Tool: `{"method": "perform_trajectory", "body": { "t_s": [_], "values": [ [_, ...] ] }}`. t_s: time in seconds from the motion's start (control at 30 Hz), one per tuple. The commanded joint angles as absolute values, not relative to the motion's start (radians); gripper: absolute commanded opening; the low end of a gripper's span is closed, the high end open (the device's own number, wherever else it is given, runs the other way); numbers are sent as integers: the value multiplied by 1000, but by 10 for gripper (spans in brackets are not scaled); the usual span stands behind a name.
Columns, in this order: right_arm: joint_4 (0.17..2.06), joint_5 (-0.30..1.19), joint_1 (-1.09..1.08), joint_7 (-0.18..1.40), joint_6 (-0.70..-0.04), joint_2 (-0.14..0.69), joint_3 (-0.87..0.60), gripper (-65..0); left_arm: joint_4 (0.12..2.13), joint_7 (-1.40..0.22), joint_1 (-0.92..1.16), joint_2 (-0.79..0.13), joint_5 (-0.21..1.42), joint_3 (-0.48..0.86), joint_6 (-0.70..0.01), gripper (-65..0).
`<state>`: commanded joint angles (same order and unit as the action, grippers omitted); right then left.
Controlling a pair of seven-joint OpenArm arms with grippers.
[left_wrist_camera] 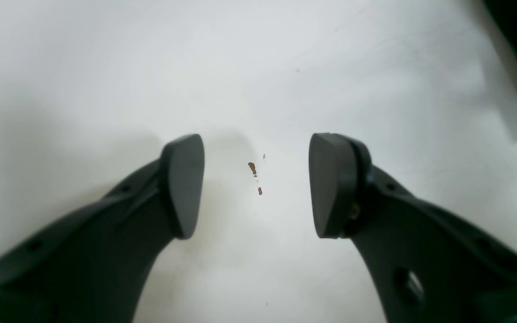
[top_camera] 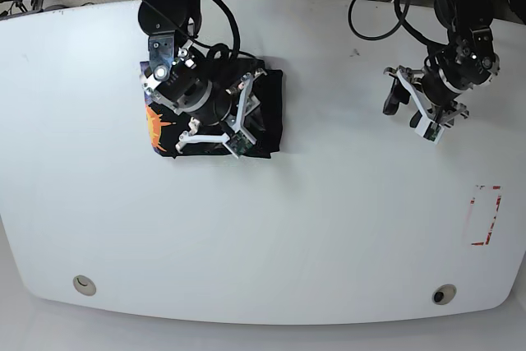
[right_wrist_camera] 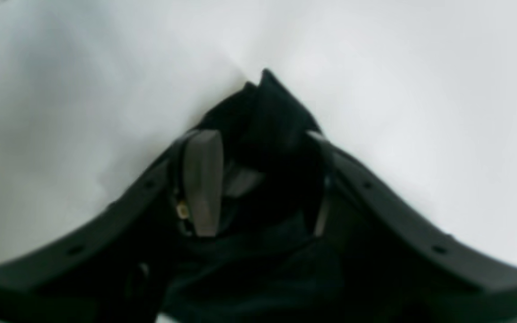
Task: Fold the T-shirt properly
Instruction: 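Tuck and flatten the bundle's edge with the right gripper, then grasp the bundle with both grippers and rotate it to square it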
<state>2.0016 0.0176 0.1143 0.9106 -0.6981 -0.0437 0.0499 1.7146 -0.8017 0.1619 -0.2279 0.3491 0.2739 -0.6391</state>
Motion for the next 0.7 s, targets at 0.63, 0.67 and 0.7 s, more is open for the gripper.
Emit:
{"method": "perform_trajectory", "body": {
  "t_s": [0.63,0.67,0.7],
  "values": [
    [1689,143,163,769,-698,-12,59,-533,1733,-800,157,-231,349,196,-639,-306],
    [1689,142,163,769,-698,-12,59,-533,1745,-800,156,-229,349,191,-639,-306],
    [1693,145,165,771,-698,-12,59,-533,1758,-800,153,-228,349,183,-639,-306]
  ]
}}
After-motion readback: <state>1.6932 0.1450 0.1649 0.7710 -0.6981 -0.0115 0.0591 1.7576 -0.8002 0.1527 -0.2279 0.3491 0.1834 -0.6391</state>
